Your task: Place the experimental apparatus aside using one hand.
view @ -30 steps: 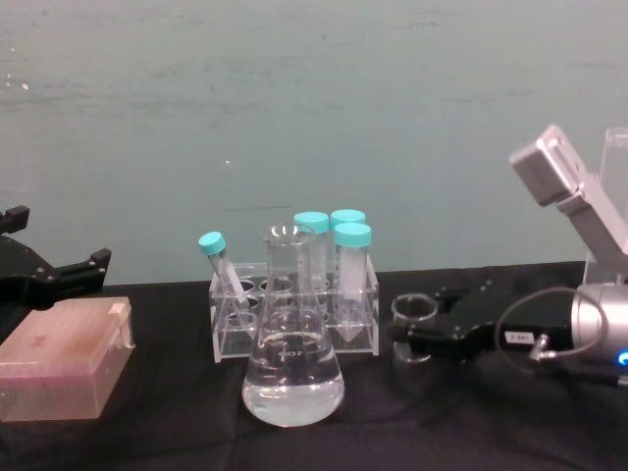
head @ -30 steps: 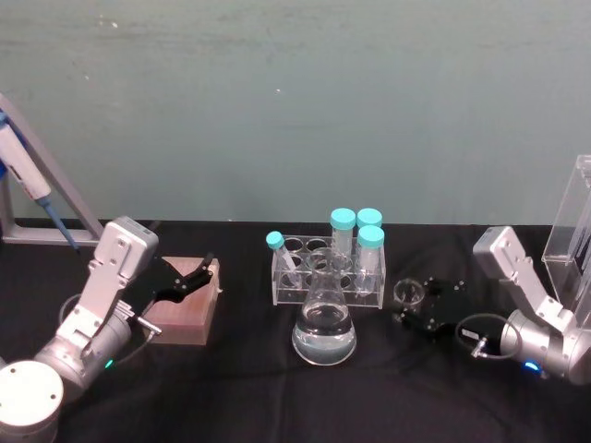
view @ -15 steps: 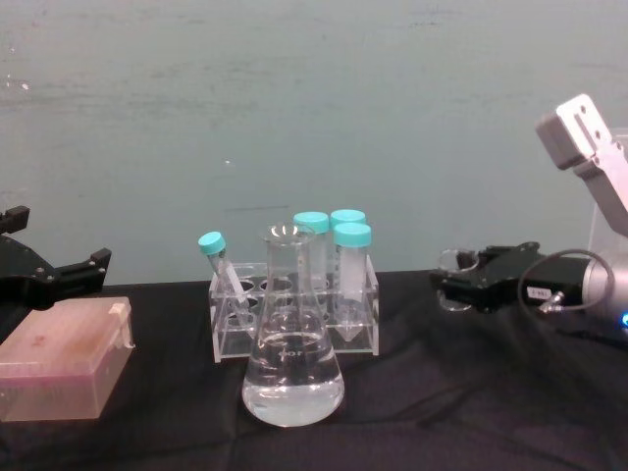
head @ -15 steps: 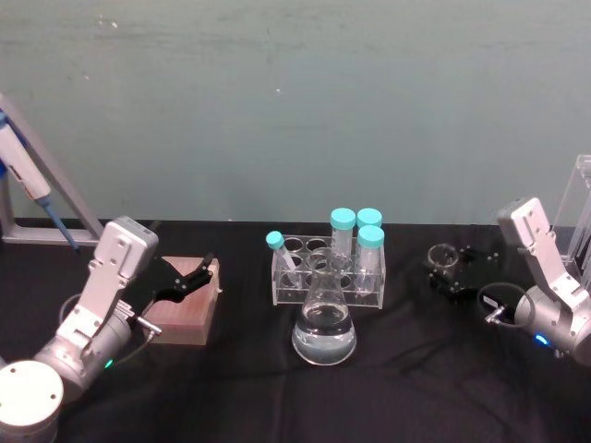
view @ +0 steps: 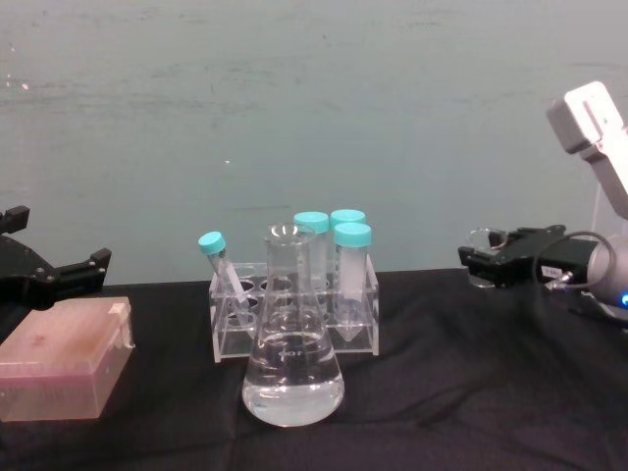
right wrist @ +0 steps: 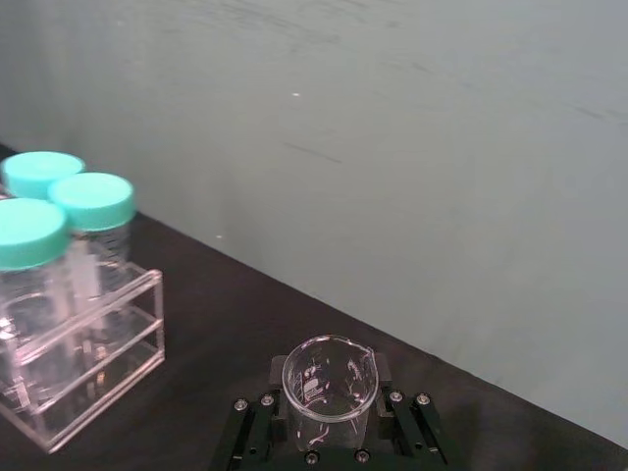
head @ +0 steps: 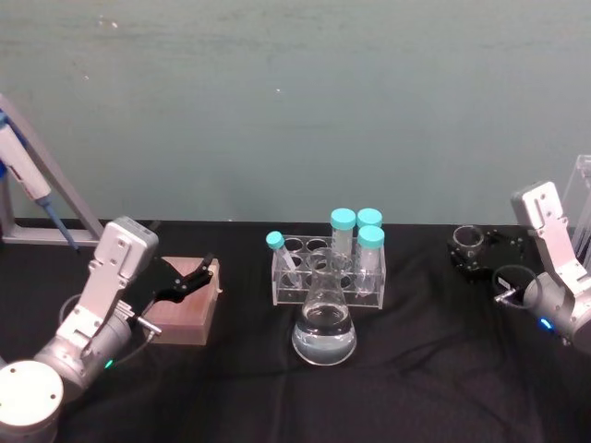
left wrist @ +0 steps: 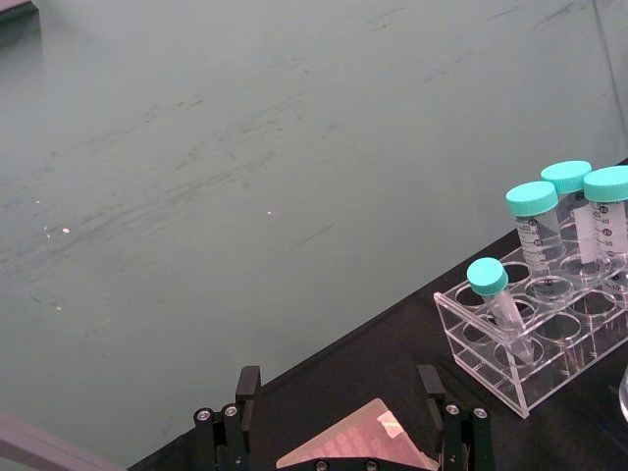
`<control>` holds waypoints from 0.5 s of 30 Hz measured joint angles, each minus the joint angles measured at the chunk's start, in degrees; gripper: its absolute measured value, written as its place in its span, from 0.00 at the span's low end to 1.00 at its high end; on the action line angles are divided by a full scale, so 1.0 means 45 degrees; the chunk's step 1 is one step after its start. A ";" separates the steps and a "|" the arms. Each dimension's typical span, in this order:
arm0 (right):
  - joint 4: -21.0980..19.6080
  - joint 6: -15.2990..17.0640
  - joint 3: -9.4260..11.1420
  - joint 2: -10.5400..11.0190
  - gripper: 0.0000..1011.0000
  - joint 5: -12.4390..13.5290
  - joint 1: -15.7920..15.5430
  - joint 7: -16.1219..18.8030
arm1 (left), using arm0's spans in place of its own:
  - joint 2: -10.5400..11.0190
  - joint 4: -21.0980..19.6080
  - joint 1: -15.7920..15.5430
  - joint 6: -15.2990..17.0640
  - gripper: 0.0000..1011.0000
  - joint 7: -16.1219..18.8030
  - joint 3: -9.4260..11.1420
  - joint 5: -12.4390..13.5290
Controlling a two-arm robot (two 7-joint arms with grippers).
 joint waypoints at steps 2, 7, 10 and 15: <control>0.0135 0.0072 0.0135 -0.0078 0.46 -0.0049 0.0087 -0.0229 | 0.0000 0.0000 -0.0001 0.0001 0.99 0.0001 0.0000 0.0000; 0.0437 0.0304 0.0458 -0.0266 0.46 -0.0157 0.0242 -0.0847 | 0.0000 0.0000 0.0000 0.0000 0.99 0.0000 0.0000 0.0000; 0.0513 0.0417 0.0588 -0.0351 0.46 -0.0207 0.0277 -0.1106 | 0.0000 0.0000 0.0000 0.0000 0.99 0.0000 0.0000 0.0000; 0.0497 0.0693 0.0867 -0.0531 0.46 -0.0280 0.0220 -0.1544 | 0.0000 0.0000 0.0000 0.0000 0.99 0.0000 0.0000 0.0000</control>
